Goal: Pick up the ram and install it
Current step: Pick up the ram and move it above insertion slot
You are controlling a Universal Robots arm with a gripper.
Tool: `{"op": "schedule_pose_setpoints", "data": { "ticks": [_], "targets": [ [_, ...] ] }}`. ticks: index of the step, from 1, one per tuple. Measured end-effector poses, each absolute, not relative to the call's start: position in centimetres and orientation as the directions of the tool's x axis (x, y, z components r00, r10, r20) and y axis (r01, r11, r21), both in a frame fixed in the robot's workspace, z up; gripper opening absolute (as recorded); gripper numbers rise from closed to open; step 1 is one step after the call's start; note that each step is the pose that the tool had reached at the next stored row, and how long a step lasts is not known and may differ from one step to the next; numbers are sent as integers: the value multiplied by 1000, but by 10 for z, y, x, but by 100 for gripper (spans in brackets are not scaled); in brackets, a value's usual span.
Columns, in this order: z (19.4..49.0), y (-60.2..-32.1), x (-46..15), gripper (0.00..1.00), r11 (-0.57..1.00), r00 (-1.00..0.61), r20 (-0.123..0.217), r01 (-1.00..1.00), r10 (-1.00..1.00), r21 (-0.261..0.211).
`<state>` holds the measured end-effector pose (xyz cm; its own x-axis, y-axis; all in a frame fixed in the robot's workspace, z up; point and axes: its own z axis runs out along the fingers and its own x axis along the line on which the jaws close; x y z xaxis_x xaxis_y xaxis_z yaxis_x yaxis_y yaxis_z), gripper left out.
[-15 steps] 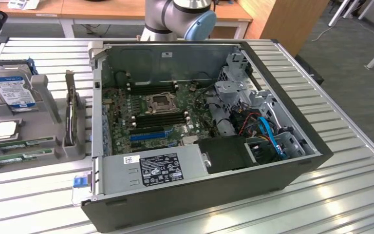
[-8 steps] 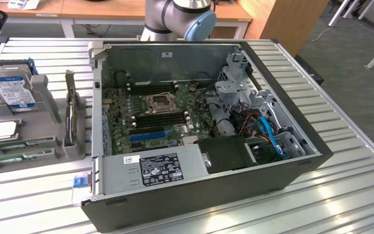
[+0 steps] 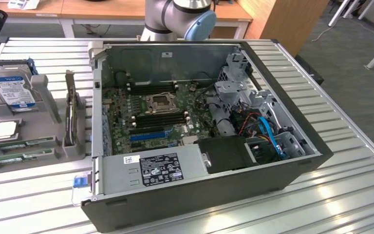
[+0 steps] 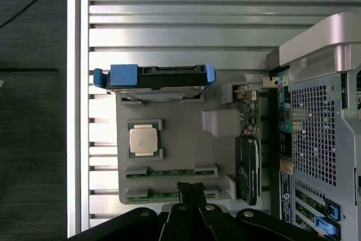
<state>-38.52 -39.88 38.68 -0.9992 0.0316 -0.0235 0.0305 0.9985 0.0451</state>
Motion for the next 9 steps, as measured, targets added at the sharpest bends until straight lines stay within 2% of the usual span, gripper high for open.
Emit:
{"op": "schedule_pose_setpoints", "data": {
  "ticks": [9],
  "targets": [
    [387,-399,-385,10,999,-1000,-23,-9,-8,45]
  ]
}}
